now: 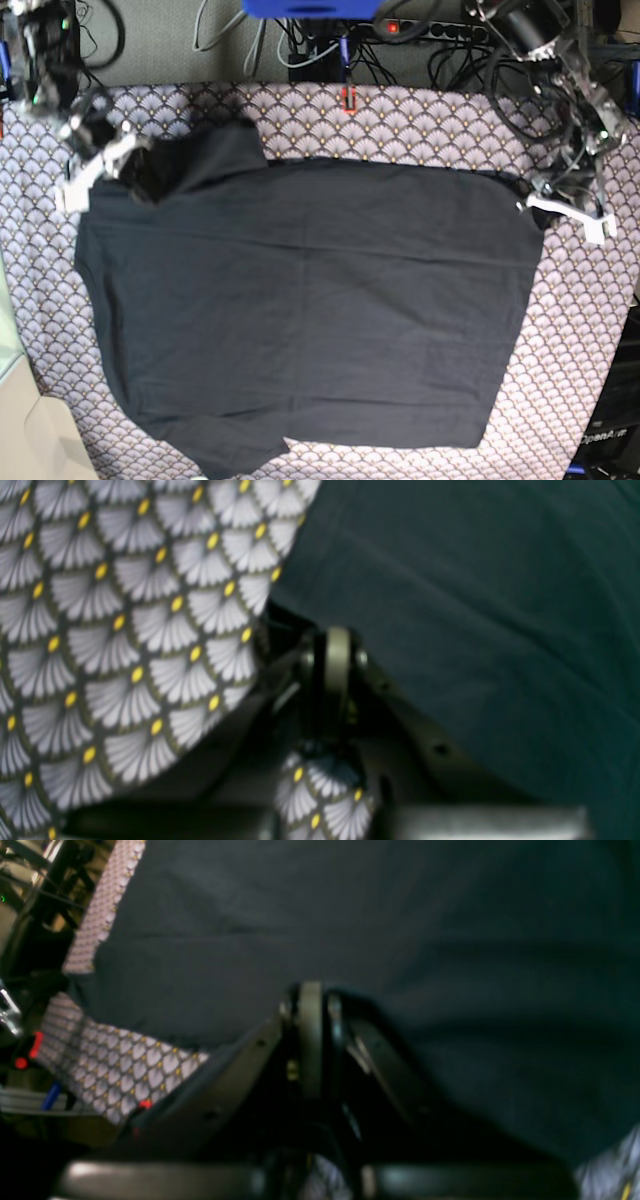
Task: Fold the T-shirt properly
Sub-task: 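Drag the grasped shirt edge with both grippers toward the hem, then adjust the right gripper's hold on the shirt edge, regrasping it, then pull the shirt edge back toward the robot with both grippers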
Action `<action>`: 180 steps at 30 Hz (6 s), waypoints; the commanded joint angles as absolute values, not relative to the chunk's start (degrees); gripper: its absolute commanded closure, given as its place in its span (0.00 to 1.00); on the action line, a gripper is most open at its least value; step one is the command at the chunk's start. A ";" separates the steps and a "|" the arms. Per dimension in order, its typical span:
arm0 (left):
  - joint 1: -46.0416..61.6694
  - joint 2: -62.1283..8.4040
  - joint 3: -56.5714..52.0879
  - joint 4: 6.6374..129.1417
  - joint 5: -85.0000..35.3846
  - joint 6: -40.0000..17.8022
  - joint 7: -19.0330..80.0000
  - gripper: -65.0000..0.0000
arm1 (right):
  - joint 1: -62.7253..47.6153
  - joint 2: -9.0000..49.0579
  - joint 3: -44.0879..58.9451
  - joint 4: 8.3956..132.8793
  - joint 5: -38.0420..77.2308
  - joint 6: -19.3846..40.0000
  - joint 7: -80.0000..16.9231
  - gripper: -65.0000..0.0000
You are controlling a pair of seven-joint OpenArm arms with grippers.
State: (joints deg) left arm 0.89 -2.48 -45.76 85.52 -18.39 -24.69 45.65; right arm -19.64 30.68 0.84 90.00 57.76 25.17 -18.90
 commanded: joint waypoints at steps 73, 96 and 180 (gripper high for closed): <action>-31.08 -5.14 -39.34 63.60 3.47 -24.84 38.02 1.00 | 31.34 21.32 -1.45 52.70 18.15 25.89 -27.21 0.99; -24.04 -4.88 -39.43 74.68 2.77 -25.10 38.64 0.63 | 16.48 18.59 2.07 73.63 17.98 32.48 -32.84 0.76; -14.20 -4.44 -39.78 82.51 2.86 -25.54 38.20 0.62 | 13.76 12.35 30.46 77.05 -7.34 40.00 -28.26 0.55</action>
